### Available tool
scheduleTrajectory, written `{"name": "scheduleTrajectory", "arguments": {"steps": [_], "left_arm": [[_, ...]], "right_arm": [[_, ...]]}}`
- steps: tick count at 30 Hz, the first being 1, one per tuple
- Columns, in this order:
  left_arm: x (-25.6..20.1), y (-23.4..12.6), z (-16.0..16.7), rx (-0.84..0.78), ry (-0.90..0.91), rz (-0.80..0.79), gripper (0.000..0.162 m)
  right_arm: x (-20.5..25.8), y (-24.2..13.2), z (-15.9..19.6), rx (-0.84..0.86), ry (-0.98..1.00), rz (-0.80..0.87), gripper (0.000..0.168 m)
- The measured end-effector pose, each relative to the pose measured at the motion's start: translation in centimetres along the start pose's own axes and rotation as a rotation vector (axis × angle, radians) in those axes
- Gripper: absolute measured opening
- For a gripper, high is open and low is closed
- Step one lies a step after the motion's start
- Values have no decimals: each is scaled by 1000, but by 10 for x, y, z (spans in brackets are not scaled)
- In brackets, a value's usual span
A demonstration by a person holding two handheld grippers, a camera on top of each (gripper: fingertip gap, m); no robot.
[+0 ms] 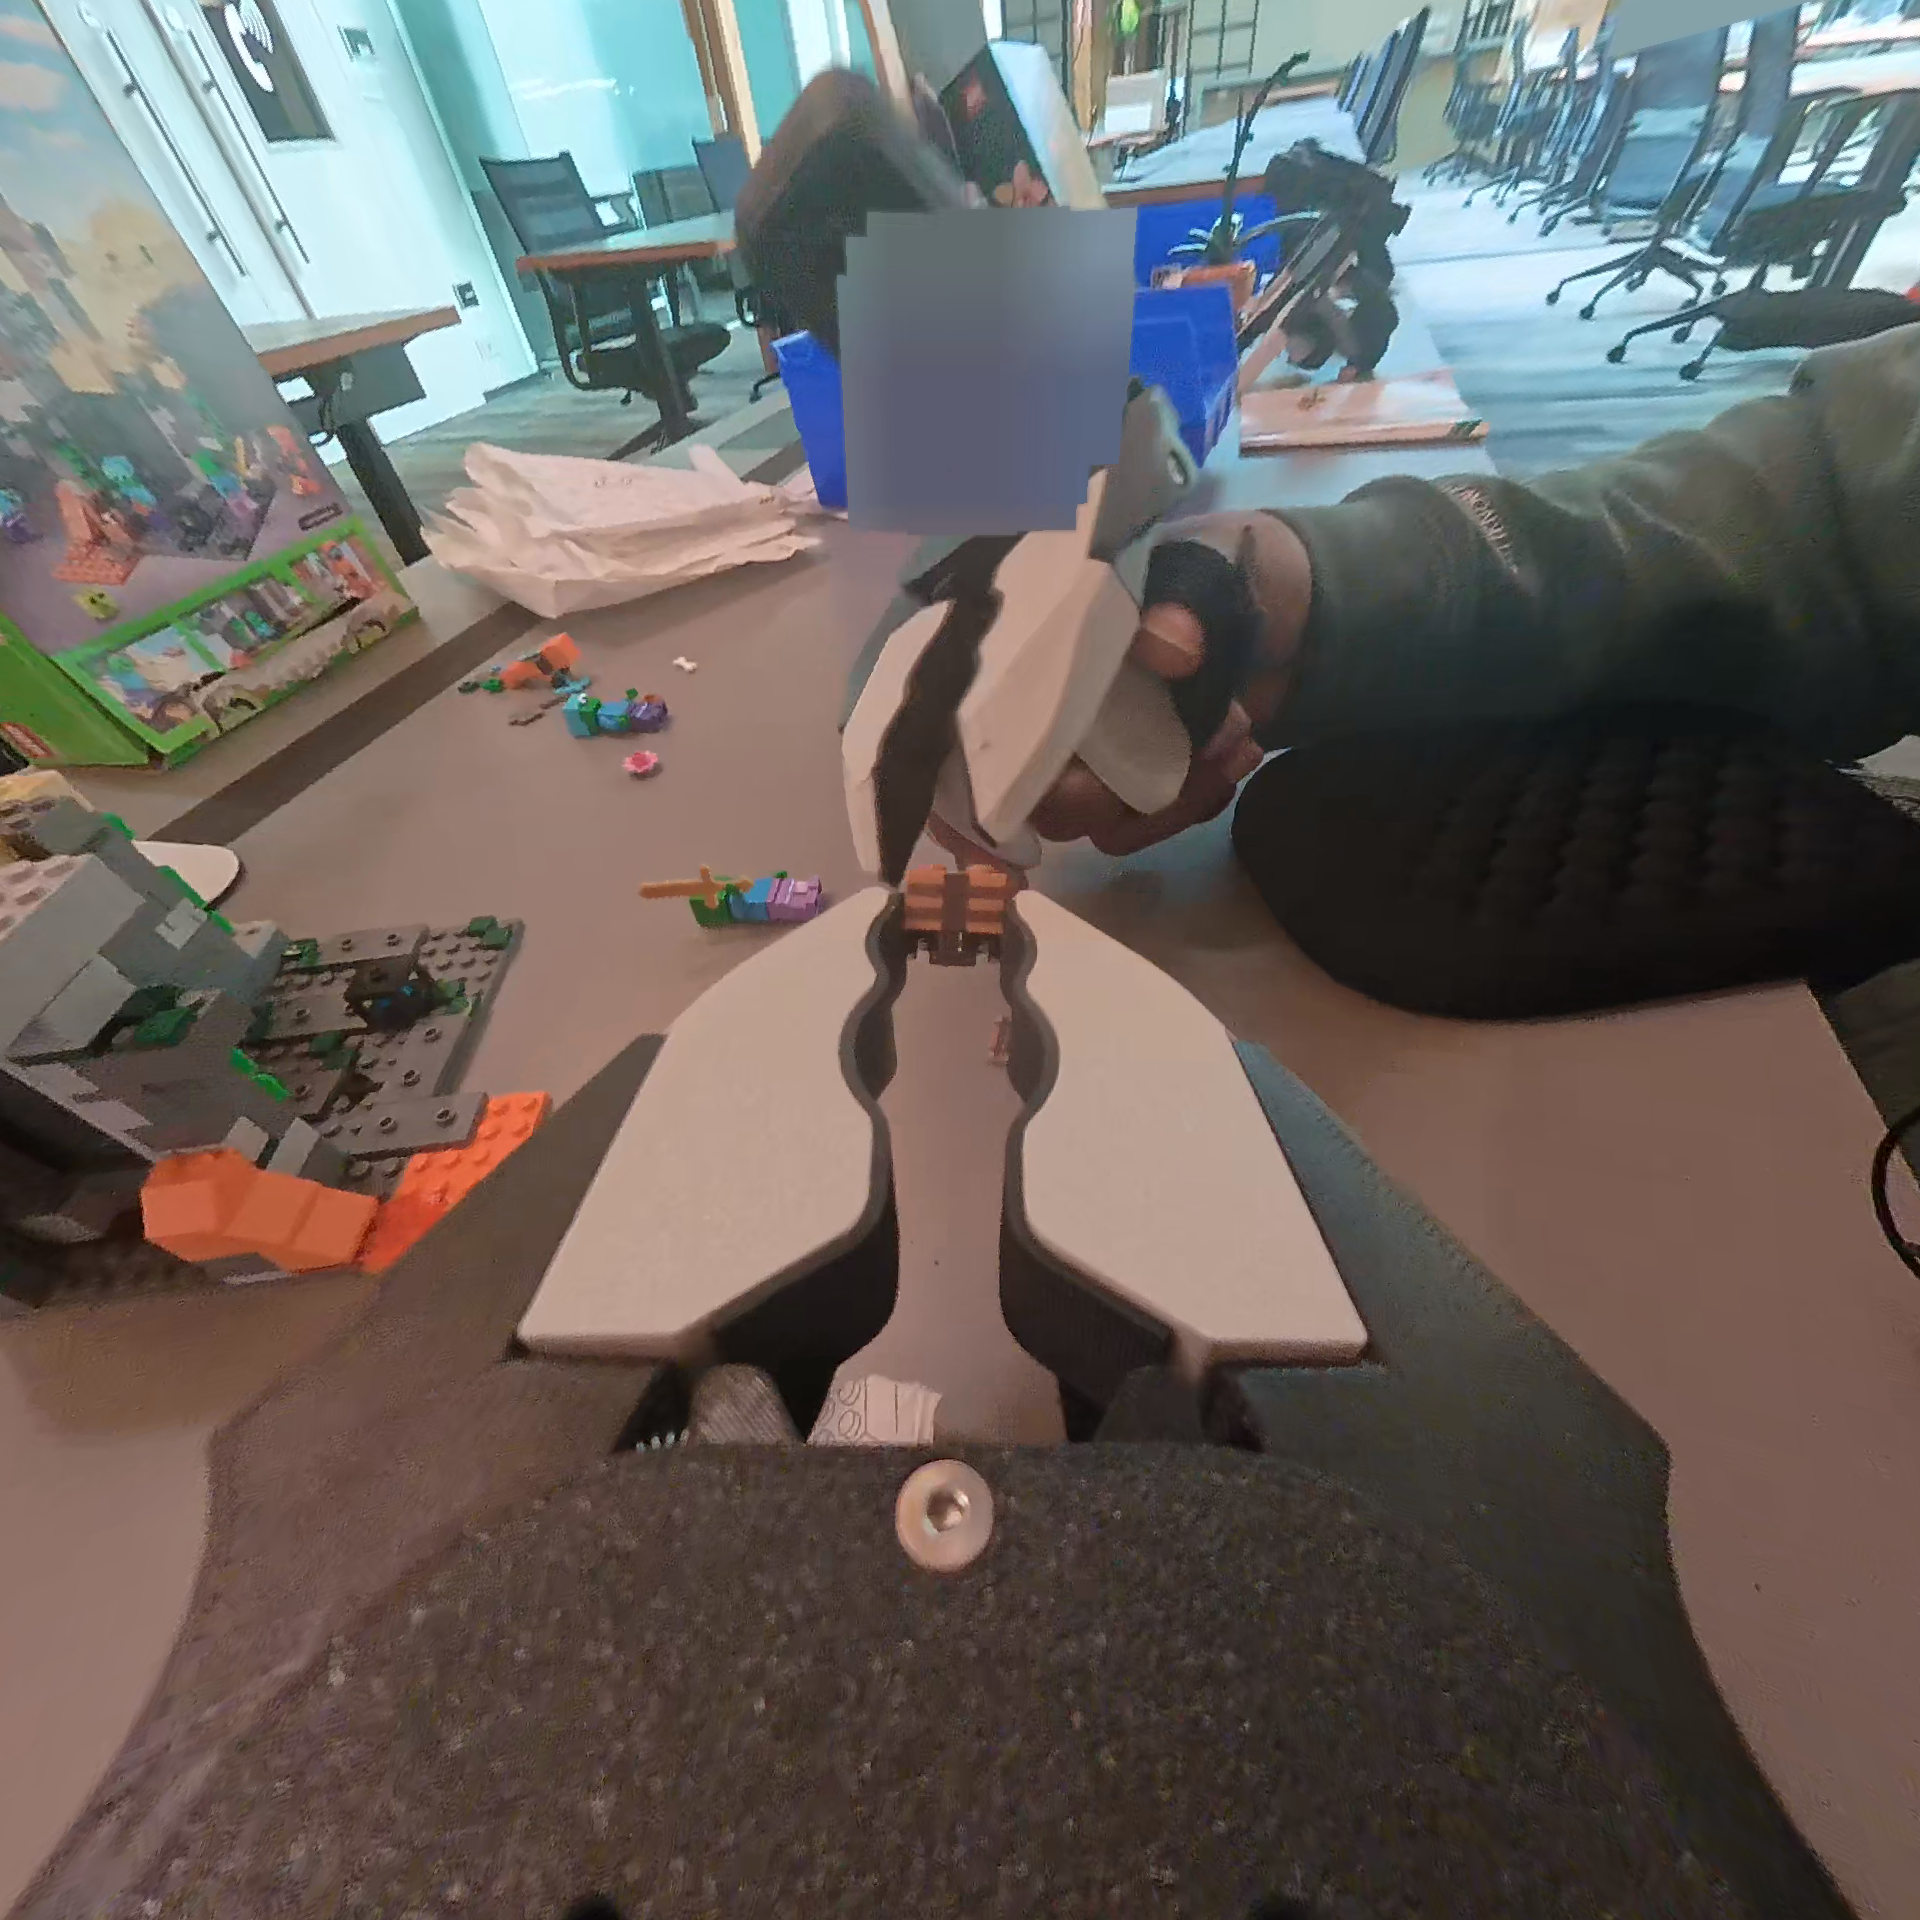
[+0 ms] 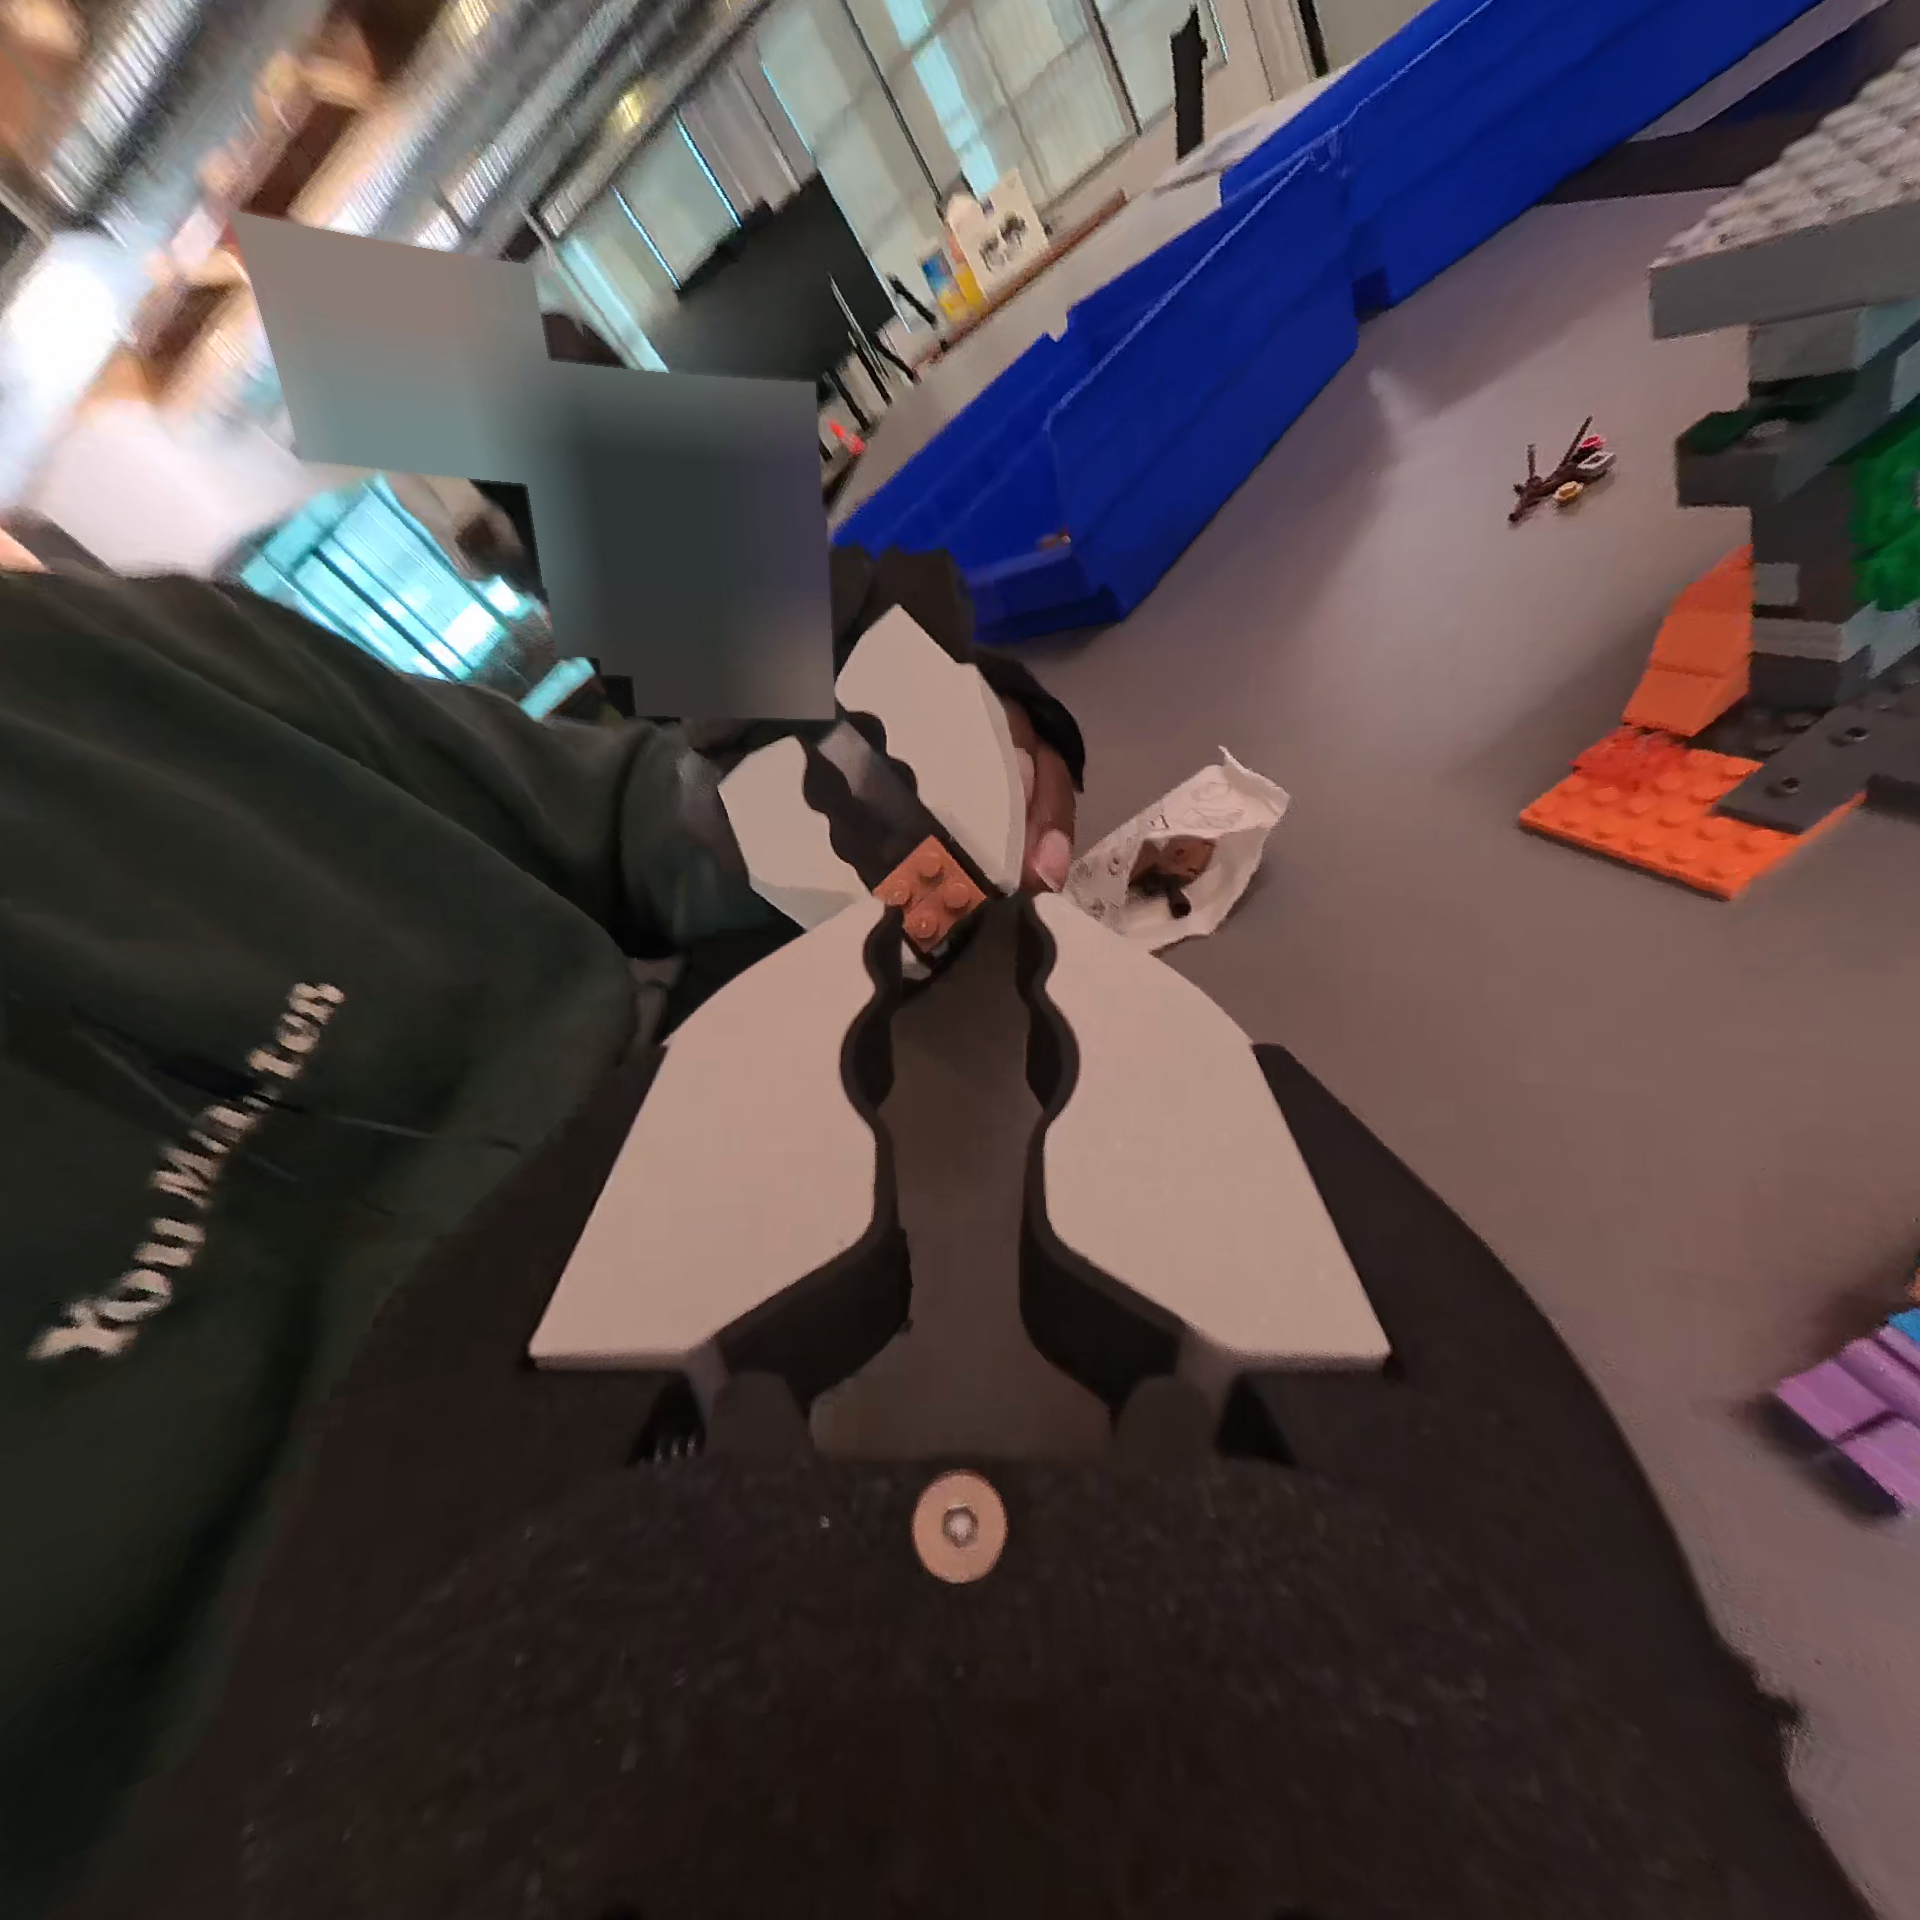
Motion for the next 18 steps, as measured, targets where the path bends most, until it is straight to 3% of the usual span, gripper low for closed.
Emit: {"name": "scheduleTrajectory", "arguments": {"steps": [5,9,18], "left_arm": [[-6,-2,-14,-96,25,34,17],[-10,-3,-20,-139,45,51,17],[-18,-1,-23,-166,84,83,17]], "right_arm": [[4,-1,-1,-25,217,-92,21],[23,6,3,-10,225,-202,22],[32,8,3,-13,247,-242,20]]}}
Point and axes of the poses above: each gripper's, where its closed fingertips meet, y out along the fingers, z out of its underside, x = y × z across the jaws, the point moved 1 cm from there along -y, back along the fingers, and after that the axes turned 10 degrees about -x, right-handed, at the moved point
